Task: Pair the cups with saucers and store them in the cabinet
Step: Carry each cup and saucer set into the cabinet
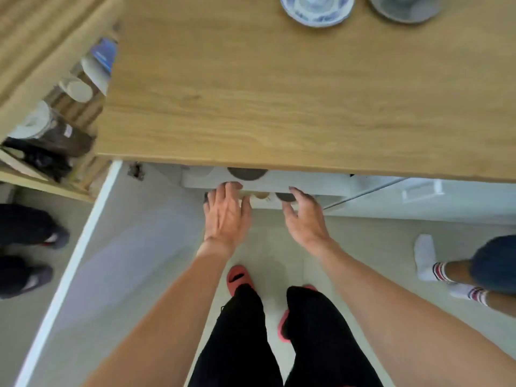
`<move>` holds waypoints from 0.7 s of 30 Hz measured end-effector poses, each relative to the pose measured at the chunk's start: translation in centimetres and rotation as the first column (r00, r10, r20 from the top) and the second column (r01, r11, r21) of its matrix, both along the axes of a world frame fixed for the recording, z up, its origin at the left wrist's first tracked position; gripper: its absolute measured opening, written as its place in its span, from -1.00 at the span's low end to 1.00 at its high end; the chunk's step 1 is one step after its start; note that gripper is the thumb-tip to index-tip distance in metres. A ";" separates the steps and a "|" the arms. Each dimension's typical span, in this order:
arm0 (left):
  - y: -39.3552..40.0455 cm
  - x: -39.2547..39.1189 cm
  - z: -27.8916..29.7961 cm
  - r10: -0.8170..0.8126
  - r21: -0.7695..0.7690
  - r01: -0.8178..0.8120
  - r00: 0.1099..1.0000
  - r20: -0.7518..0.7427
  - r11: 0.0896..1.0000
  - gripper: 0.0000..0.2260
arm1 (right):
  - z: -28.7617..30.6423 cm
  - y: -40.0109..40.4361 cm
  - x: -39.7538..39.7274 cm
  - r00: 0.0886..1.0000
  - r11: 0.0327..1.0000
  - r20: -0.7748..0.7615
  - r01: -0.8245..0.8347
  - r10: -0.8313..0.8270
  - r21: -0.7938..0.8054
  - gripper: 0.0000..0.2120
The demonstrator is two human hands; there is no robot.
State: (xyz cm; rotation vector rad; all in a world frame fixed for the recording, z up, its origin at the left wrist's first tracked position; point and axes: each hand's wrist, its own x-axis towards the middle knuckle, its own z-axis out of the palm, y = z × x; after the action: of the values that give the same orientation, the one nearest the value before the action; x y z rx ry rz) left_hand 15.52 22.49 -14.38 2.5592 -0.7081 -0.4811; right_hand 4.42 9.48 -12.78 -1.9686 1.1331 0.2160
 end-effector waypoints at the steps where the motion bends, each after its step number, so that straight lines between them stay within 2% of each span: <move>1: 0.5 -0.4 2.1 -0.037 -0.013 0.038 0.999 0.022 0.999 -0.73 | 2.2 0.4 -0.7 0.999 0.999 -0.008 -0.032 0.031 -0.029 -0.54; 6: 1.4 -0.3 9.0 -0.190 -0.068 0.208 0.959 0.209 0.976 -0.79 | 10.5 1.0 -0.9 0.982 0.966 -0.034 -0.188 0.185 -0.179 -0.65; 8: 0.6 0.3 10.6 -0.235 -0.096 0.273 0.927 0.291 0.957 -0.79 | 12.8 0.4 0.1 0.979 0.958 -0.009 -0.200 0.202 -0.205 -0.74; 9: 0.0 0.7 11.4 -0.251 -0.103 0.297 0.914 0.318 0.949 -0.80 | 14.0 -0.1 0.7 0.979 0.953 0.007 -0.199 0.206 -0.227 -0.73; 12: -2.4 2.3 12.9 -0.278 -0.151 0.341 0.903 0.328 0.928 -0.81 | 16.7 -2.6 2.4 0.981 0.946 0.062 -0.160 0.185 -0.281 -0.74; 16: -7.5 4.9 14.2 -0.199 -0.242 0.288 0.921 0.334 0.927 -0.80 | 18.9 -7.6 4.5 0.992 0.969 0.121 0.011 0.020 -0.246 -0.81; 21: -15.0 9.0 15.4 -0.076 -0.372 0.185 0.955 0.288 0.910 -0.81 | 18.3 -14.6 8.0 0.998 0.973 0.035 0.049 -0.042 -0.226 -0.67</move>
State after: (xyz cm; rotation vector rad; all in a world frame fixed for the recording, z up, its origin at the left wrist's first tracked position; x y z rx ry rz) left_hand 24.48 7.51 1.00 2.2180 -0.9698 -0.0179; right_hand 12.39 -5.10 5.53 -2.1340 1.2268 0.0331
